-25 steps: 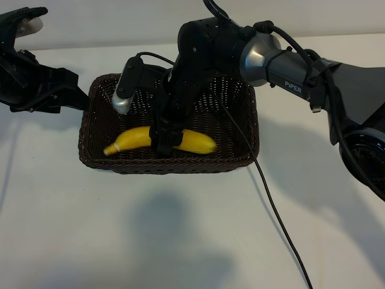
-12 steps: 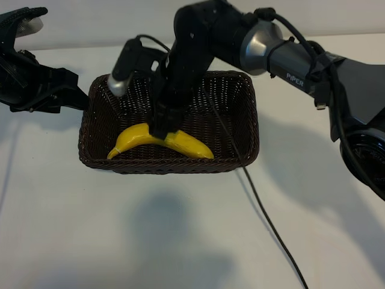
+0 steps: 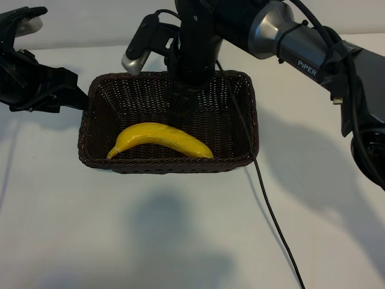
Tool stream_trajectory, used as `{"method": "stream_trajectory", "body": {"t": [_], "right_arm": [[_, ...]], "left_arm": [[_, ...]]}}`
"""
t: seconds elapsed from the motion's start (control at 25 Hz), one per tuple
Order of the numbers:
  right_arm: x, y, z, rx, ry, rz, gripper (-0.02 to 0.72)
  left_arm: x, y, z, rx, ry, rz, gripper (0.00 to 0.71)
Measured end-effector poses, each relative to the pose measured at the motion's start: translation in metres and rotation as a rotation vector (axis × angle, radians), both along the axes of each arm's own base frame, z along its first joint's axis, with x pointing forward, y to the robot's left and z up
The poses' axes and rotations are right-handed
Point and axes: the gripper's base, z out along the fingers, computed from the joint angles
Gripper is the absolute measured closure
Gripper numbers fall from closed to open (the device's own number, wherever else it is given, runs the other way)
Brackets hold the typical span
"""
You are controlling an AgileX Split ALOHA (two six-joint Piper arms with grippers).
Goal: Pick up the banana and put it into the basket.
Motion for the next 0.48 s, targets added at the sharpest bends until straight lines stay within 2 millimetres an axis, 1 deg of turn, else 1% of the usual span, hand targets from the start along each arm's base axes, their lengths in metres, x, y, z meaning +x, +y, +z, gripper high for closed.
{"method": "stream_trajectory", "body": {"t": [0.12, 0.24, 0.48], "right_arm": [[0.005, -0.009, 0.003, 0.007, 0.012, -0.056, 0.075], [0.012, -0.024, 0.014, 0.017, 0.017, -0.121, 0.084], [0.017, -0.063, 0.052, 0.055, 0.035, -0.225, 0.095]], "left_arm": [[0.000, 0.000, 0.000, 0.000, 0.000, 0.000, 0.115], [0.000, 0.000, 0.000, 0.000, 0.000, 0.000, 0.115], [0.000, 0.000, 0.000, 0.000, 0.000, 0.001, 0.115]]}}
